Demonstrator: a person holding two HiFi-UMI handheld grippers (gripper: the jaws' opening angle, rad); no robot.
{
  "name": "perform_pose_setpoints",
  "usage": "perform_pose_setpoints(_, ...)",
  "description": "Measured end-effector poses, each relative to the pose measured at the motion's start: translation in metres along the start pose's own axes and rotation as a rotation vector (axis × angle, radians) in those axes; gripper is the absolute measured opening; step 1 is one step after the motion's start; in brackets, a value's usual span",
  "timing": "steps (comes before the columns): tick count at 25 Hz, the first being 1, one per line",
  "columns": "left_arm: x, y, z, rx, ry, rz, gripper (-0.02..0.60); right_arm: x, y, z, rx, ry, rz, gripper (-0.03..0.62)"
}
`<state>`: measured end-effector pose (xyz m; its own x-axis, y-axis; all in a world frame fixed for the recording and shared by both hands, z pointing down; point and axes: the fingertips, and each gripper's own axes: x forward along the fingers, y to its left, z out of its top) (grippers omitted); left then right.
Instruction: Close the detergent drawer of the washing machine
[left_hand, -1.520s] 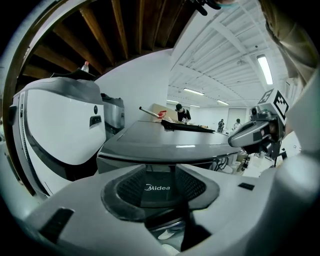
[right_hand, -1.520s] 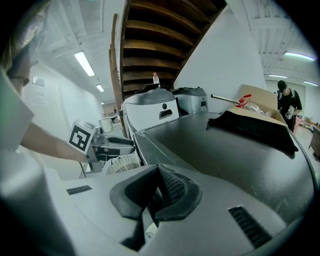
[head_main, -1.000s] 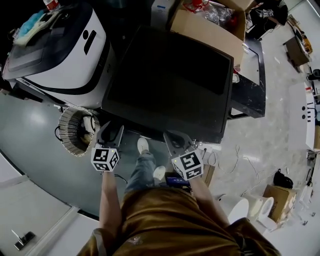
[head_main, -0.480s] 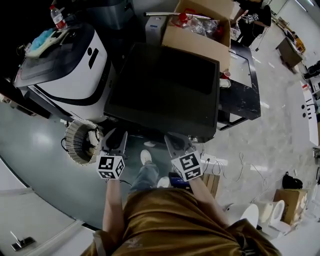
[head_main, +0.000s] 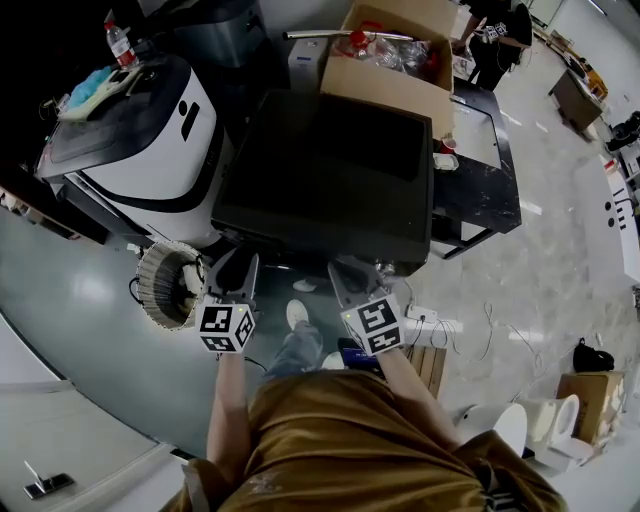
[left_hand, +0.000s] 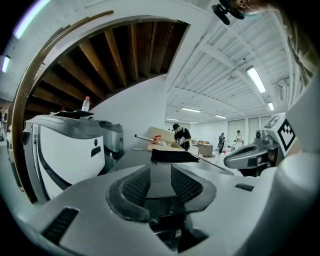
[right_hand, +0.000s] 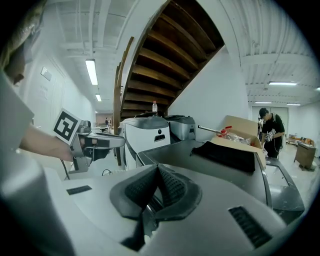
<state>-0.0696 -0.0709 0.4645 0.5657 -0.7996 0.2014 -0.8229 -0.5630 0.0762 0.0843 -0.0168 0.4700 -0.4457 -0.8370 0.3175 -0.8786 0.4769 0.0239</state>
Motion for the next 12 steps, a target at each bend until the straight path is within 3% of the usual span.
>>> perform_pose_setpoints(12, -0.0093, 0.0008, -0.0036, -0.011, 0.007, 0.011, 0.144, -0.0047, 0.0099, 0.0031, -0.018, 0.015, 0.024, 0.012)
